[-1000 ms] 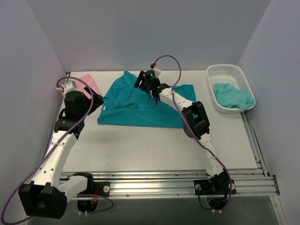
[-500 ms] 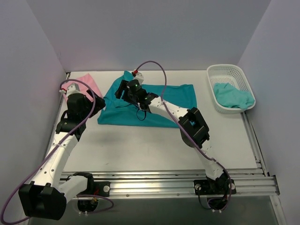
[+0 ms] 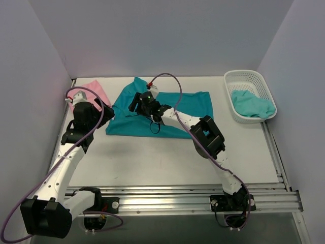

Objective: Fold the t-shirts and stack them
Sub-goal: Fold the tshirt

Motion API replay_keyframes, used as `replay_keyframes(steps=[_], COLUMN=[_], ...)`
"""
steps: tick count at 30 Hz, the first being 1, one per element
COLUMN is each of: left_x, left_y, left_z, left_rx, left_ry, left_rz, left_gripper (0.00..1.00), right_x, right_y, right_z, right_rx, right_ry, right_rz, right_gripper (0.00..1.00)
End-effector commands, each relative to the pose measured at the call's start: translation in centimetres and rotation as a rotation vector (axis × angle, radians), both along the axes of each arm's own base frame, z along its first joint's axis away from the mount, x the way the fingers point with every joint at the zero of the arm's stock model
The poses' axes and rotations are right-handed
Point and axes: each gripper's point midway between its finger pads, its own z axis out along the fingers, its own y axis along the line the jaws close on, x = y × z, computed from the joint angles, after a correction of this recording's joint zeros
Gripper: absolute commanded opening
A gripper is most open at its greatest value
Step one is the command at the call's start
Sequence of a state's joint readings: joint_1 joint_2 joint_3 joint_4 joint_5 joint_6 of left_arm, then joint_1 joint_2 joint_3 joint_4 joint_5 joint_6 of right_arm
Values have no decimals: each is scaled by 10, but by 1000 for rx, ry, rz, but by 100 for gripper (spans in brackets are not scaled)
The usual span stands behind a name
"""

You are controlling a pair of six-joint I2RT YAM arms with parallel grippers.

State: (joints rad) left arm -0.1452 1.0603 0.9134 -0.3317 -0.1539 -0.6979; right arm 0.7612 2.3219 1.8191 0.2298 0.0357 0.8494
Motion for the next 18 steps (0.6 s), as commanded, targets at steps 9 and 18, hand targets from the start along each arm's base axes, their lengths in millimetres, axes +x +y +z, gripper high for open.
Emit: replay_keyframes(steps=[9,18], left_x=[7,6], left_y=[-2,-1], left_z=[-1,-2], left_rx=[3,11], left_ry=[-23,-20], left_rz=[-6,-1], left_gripper=[94,94], right_x=[-7,-6], right_y=[10,12], right_z=[-32,-54], right_rx=[18,9], right_ry=[35,58], right_rz=[7,7], right_gripper=[60,60])
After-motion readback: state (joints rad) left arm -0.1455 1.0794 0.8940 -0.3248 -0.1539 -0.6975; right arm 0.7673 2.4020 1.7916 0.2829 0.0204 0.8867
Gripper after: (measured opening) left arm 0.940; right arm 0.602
